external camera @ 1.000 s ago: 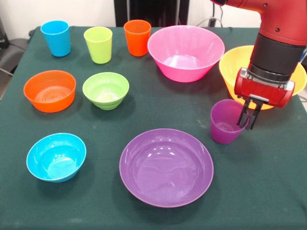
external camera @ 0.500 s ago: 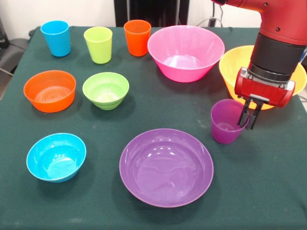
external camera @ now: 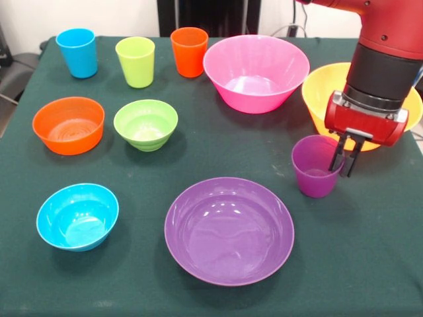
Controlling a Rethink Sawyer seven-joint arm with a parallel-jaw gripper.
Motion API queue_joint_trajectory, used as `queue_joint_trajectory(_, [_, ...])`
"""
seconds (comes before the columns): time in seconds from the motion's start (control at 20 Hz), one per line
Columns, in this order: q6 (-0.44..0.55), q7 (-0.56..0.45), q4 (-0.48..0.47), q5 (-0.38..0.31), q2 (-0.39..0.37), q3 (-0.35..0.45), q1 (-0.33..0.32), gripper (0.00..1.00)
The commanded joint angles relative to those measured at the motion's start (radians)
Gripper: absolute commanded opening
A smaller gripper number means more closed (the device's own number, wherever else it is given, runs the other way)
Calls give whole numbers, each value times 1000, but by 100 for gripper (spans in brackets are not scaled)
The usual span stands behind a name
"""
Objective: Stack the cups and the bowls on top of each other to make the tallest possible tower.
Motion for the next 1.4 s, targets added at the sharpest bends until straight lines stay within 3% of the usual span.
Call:
queue_joint_trajectory(0.05, [132, 99, 40, 0, -18, 131, -15, 0])
queue_joint_trajectory(0.75, [239, 42, -42, -26, -41, 113, -56, 0])
queue_joint_trajectory(1.4, [457, -33, -259, -58, -37, 94, -135, 0])
